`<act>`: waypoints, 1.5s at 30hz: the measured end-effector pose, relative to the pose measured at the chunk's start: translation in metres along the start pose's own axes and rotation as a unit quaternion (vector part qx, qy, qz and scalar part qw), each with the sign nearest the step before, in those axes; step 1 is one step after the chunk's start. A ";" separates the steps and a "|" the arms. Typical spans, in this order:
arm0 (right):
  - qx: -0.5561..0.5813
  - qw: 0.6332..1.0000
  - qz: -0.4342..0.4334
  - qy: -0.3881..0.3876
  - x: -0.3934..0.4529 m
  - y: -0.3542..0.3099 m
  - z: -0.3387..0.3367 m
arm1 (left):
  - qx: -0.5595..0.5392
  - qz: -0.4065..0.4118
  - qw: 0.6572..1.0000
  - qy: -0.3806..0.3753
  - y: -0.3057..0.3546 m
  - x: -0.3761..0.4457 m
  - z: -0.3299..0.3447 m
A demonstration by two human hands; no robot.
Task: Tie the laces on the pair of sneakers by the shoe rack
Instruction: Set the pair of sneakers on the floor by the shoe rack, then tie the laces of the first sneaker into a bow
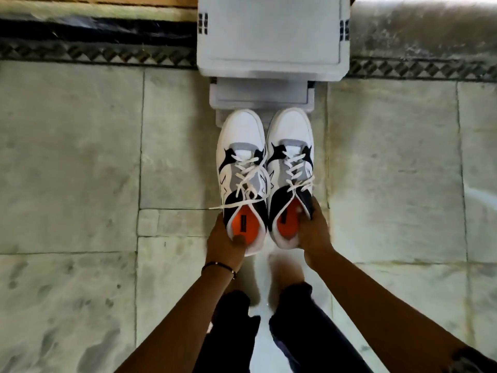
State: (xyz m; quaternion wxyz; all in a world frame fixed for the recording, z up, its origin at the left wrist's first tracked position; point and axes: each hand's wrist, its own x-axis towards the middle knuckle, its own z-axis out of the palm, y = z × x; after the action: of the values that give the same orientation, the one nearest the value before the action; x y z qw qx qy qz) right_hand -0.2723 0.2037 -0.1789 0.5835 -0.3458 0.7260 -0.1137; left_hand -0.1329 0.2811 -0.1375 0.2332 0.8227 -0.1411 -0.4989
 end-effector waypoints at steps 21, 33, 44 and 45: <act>-0.204 0.972 -0.056 -0.102 0.164 0.061 0.039 | 0.079 0.102 0.991 -0.038 -0.099 0.203 0.074; -0.245 0.963 -0.040 -0.107 0.144 0.052 0.034 | 0.051 0.174 0.983 -0.030 -0.103 0.207 0.070; -0.537 0.731 -0.417 -0.069 0.123 -0.034 0.048 | 0.342 0.354 0.869 0.043 -0.035 0.221 0.030; -0.595 0.681 -0.417 -0.094 0.126 -0.038 0.057 | 0.342 0.349 0.872 0.030 -0.030 0.226 0.030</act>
State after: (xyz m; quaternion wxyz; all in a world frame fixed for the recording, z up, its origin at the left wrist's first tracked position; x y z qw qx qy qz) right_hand -0.2151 0.1092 -0.2708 0.2124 -0.8957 0.3631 0.1437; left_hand -0.0552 0.1948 -0.3357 0.1003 0.7626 -0.5743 -0.2805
